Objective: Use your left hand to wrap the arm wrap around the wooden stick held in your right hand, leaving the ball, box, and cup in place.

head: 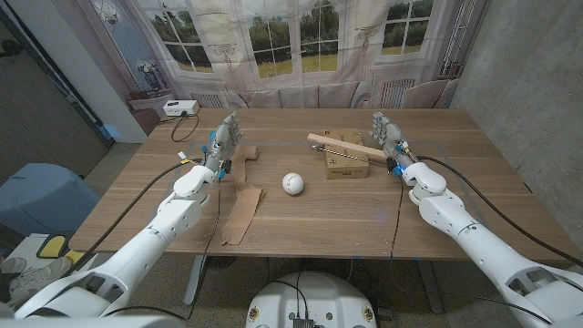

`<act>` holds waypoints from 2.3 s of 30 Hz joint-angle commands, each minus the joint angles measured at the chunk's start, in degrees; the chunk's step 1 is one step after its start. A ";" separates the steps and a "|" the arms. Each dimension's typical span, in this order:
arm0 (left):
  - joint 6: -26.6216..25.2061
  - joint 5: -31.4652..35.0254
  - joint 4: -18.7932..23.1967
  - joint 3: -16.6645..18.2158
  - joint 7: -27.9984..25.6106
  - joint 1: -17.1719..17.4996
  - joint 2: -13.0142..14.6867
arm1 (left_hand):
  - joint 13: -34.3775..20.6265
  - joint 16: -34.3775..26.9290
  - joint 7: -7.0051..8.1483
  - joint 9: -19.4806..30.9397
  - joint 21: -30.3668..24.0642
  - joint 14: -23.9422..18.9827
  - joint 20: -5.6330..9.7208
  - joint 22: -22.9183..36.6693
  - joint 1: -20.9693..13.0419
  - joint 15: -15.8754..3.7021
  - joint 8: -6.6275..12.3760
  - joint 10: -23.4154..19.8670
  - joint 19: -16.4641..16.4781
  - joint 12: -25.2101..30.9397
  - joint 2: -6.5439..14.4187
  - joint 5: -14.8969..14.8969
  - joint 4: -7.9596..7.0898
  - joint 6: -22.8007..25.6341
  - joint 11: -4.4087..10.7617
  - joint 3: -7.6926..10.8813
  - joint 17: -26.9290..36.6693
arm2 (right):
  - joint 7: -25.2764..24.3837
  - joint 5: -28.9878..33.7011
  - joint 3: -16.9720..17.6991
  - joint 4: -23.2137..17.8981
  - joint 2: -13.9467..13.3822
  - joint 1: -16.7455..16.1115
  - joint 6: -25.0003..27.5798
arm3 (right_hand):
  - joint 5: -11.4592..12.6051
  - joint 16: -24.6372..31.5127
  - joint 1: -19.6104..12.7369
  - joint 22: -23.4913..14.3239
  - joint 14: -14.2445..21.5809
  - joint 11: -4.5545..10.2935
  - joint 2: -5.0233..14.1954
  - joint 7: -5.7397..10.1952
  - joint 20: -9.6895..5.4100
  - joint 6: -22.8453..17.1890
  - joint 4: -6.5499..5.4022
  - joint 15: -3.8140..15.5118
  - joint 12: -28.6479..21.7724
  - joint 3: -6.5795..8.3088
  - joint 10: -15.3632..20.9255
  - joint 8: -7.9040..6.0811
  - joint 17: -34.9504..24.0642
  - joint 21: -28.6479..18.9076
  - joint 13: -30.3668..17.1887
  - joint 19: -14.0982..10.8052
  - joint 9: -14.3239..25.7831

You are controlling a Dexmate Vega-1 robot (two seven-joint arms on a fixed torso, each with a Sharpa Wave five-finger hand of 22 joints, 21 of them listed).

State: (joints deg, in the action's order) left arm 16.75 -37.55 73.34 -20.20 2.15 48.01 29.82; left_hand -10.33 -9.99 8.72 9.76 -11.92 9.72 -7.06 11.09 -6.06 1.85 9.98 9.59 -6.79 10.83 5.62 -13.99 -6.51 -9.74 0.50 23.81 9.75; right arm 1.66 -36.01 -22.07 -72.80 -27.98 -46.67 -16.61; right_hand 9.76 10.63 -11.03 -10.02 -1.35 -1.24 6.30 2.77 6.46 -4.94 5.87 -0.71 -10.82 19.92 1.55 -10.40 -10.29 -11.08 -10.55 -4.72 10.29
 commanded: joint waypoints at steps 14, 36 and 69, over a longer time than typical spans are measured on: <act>1.25 -1.07 -5.12 0.49 3.49 -3.34 -0.01 | -0.21 -0.41 0.20 0.23 -0.49 4.55 -0.37 0.20 -0.03 -0.06 0.38 5.33 0.01 0.51 0.42 -0.40 0.02 -3.50 -0.32 0.22 0.29 | -6.67 8.75 -3.01 -0.34 0.64 3.50 -1.12 | 0.31 0.68 -1.13 -0.24 0.46 -0.58 -0.24 -0.18 0.69 -1.34 0.83 -0.81 -0.68 0.51 1.67 -0.63 -0.04 -0.64 -0.29 -0.62 0.11; 2.35 -1.07 -9.05 -0.65 6.67 -5.85 -1.65 | -0.18 -0.77 0.26 0.21 -1.04 3.10 -0.83 0.18 0.08 0.36 0.81 3.34 1.40 1.18 0.10 -0.37 0.15 -2.05 -0.92 -0.01 0.26 | -15.96 17.53 -2.18 -16.02 -6.59 -2.44 6.84 | 0.31 0.85 -1.56 -0.25 1.33 -0.86 -0.30 -0.40 0.94 -2.27 1.25 -1.68 -1.02 0.60 3.05 -0.83 -0.06 -0.84 -0.30 -1.38 0.13; 1.85 -0.48 -5.66 -0.97 5.96 -4.58 -0.83 | -0.15 -0.64 0.21 0.21 -1.10 2.81 -0.97 0.13 0.09 0.27 0.69 2.98 1.79 1.10 0.08 -0.39 0.26 -1.76 -0.85 -0.08 0.25 | -24.55 31.53 -3.09 -33.63 -14.08 -7.13 28.41 | 0.36 0.77 -2.56 -0.23 1.86 -0.76 0.05 -0.48 0.96 -2.93 1.84 -1.29 -0.88 1.06 3.73 -0.77 -0.07 -0.83 -0.31 -1.86 0.17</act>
State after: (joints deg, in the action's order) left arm 19.11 -38.21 66.00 -21.22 8.94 42.48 28.54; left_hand -10.31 -10.20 8.70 9.74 -12.79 9.72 -8.09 11.06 -6.06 1.85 10.21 9.68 -5.33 11.49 5.62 -13.96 -6.48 -9.74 -0.02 23.77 9.73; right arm -21.10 -8.60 -24.52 -101.88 -40.06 -52.90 5.51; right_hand 9.76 11.25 -13.23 -9.99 0.19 -1.94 6.52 2.25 7.37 -7.49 7.29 -2.24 -11.70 20.87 4.95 -11.04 -10.27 -11.69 -10.53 -6.25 10.27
